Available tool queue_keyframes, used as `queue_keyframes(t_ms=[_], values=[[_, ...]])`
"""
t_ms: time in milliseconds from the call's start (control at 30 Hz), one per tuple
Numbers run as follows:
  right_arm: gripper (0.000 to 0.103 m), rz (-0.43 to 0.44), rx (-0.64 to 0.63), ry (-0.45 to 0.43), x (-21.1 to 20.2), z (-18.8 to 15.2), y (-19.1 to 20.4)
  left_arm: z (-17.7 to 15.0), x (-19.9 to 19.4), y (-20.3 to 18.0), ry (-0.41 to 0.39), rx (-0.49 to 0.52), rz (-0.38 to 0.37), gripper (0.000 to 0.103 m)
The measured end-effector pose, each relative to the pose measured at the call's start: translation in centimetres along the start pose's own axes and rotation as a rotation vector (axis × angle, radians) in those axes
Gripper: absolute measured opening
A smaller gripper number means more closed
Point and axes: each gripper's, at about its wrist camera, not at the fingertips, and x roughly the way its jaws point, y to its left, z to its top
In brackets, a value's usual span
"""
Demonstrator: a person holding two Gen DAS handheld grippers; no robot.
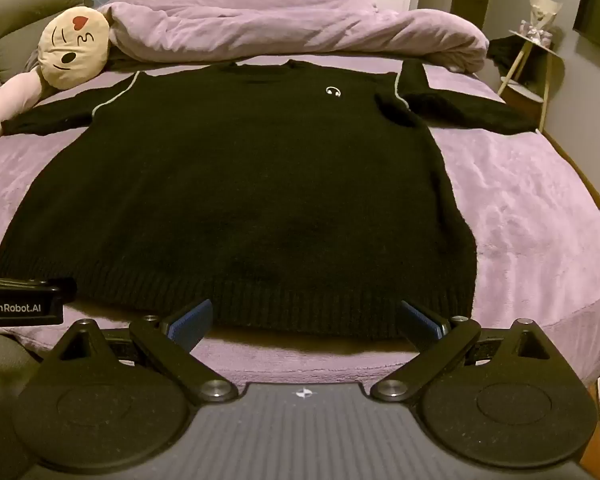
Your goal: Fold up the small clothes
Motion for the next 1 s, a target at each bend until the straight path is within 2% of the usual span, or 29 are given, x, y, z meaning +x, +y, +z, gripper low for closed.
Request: queue_keyframes(t_ms=[1000], values=[[0.099, 0.003, 0.002, -0.006, 0.16, 0.08, 0.02, -0.04, 0.04, 0.37, 0.012, -0.018, -0.007, 0.103]])
